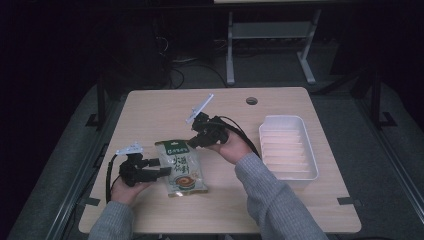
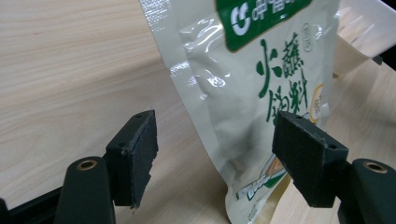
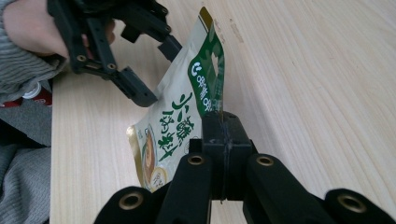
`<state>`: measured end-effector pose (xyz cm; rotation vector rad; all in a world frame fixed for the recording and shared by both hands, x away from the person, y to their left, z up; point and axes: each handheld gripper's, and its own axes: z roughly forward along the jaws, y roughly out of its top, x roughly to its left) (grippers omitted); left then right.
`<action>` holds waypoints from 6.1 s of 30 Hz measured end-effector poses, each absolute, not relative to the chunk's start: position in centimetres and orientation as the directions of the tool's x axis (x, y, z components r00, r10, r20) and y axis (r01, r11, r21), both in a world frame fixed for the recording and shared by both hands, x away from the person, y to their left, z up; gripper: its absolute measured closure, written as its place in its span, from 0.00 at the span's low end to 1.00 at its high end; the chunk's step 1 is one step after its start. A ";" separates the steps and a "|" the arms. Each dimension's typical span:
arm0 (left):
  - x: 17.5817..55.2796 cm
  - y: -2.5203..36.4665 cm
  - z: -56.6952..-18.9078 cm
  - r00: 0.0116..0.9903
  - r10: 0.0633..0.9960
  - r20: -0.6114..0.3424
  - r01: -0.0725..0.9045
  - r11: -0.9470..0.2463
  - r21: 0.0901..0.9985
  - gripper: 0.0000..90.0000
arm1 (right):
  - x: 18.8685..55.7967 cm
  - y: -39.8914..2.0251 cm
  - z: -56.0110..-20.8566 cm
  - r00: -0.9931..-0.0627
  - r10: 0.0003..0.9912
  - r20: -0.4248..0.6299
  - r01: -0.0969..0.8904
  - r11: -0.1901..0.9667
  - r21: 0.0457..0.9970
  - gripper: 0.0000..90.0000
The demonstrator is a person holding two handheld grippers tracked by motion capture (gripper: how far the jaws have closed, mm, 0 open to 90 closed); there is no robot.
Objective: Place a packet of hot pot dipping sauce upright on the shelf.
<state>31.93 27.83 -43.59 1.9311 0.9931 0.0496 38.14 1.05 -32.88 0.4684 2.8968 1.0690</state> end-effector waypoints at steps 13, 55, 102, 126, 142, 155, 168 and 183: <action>33.0 27.2 -43.3 0.729 0.507 -0.461 0.633 -0.240 0.736 0.65 | 37.1 0.5 -32.4 -0.963 0.259 0.078 0.245 0.714 0.655 1.00; 30.5 25.2 -38.6 0.856 0.447 -0.260 0.469 -0.459 0.755 1.00 | 35.8 -3.2 -32.4 -0.933 0.350 0.080 0.314 0.685 0.657 0.86; 31.9 23.9 -32.8 0.853 0.484 -0.195 0.451 -0.496 0.742 1.00 | 28.9 -7.7 -37.2 -0.920 0.377 0.111 0.353 0.669 0.655 0.53; 34.3 19.2 -30.4 0.886 0.432 -0.168 0.408 -0.554 0.726 1.00 | 25.3 -8.2 -40.9 -0.935 0.349 0.062 0.305 0.703 0.642 0.48; 36.0 14.3 -29.0 0.916 0.362 -0.173 0.366 -0.580 0.728 1.00 | 24.4 -7.8 -42.1 -0.950 0.311 0.008 0.246 0.735 0.632 0.42; 36.5 9.3 -28.2 0.944 0.283 -0.171 0.314 -0.604 0.733 1.00 | 23.4 -7.8 -42.5 -0.956 0.293 -0.018 0.221 0.759 0.612 0.41; 36.7 4.1 -27.6 0.967 0.194 -0.168 0.254 -0.633 0.731 1.00 | 22.6 -7.6 -42.7 -0.957 0.286 -0.045 0.198 0.759 0.620 0.41; 37.3 -0.2 -27.8 0.973 0.138 -0.184 0.229 -0.639 0.734 1.00 | 22.7 -8.3 -42.7 -0.954 0.299 -0.033 0.214 0.751 0.624 0.40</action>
